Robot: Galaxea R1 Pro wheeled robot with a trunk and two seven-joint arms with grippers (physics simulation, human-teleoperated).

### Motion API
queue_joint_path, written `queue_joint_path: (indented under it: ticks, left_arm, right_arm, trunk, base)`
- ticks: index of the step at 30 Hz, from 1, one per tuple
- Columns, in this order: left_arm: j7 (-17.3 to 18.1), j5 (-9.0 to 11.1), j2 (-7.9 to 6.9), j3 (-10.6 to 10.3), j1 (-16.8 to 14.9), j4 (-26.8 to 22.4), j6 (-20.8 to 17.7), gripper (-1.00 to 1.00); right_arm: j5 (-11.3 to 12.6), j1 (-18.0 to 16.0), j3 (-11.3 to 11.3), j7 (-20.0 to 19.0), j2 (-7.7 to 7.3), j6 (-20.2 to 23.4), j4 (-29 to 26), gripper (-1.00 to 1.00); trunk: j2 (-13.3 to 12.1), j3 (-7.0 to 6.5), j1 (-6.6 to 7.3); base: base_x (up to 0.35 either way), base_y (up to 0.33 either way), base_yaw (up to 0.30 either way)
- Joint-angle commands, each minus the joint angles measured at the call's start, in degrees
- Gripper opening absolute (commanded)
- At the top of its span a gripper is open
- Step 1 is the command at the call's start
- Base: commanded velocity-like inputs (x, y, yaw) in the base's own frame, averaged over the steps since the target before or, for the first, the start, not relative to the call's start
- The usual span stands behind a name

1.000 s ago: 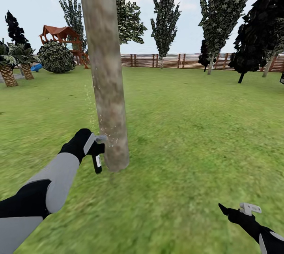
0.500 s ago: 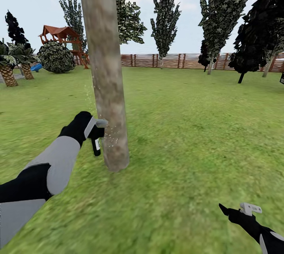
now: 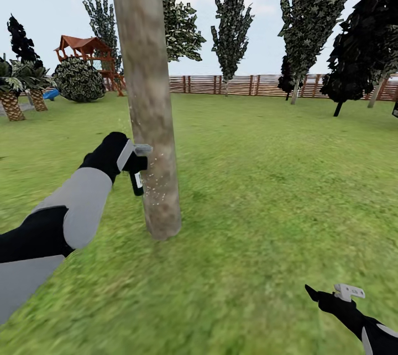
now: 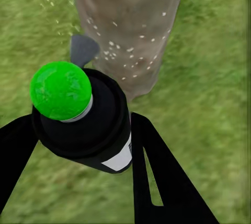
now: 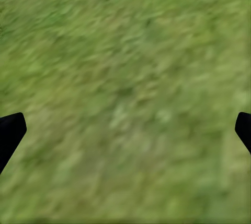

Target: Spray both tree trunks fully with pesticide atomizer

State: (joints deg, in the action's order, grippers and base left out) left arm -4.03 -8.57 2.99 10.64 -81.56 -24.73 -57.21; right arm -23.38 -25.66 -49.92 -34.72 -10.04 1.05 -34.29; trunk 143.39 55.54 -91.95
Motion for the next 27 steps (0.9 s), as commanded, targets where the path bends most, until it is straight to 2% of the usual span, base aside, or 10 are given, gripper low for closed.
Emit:
queue_joint_path:
  ticks: [1,5,10,21,25,27]
  left_arm:
    - [-0.01,-0.05,0.0,-0.01,-0.53,0.65,0.0,-1.0]
    - [-0.01,-0.04,0.0,0.0,-5.8,5.24,0.0,-1.0]
    - [-0.01,-0.05,0.0,0.04,-10.18,8.1,0.0,-1.0]
    - [-0.09,-0.11,-0.09,-0.01,-21.9,18.14,0.0,-1.0]
    - [-0.1,-0.13,-0.22,-0.01,-25.55,21.07,0.0,-1.0]
    - [-0.1,-0.13,-0.25,-0.02,-26.42,22.14,0.0,-1.0]
  right_arm:
    - [0.0,0.0,0.0,0.0,-0.03,0.0,0.0,1.0]
    - [0.0,0.0,0.0,0.0,-0.2,0.0,-0.01,1.0]
    - [0.0,0.0,0.0,0.0,-0.32,0.0,0.01,1.0]
    - [0.0,0.0,0.0,0.0,-0.42,0.0,0.0,1.0]
    - [0.0,0.0,0.0,0.0,-0.42,0.0,0.01,1.0]
    - [0.0,0.0,0.0,0.0,-0.42,0.0,0.01,1.0]
  trunk:
    - [0.0,0.0,0.0]
    - [0.0,0.0,0.0]
    - [0.0,0.0,0.0]
    - [0.0,0.0,0.0]
    - [0.0,0.0,0.0]
    - [0.0,0.0,0.0]
  base:
    - [0.0,0.0,0.0]
    - [0.0,0.0,0.0]
    - [0.0,0.0,0.0]
    - [0.0,0.0,0.0]
    - [0.0,0.0,0.0]
    - [0.0,0.0,0.0]
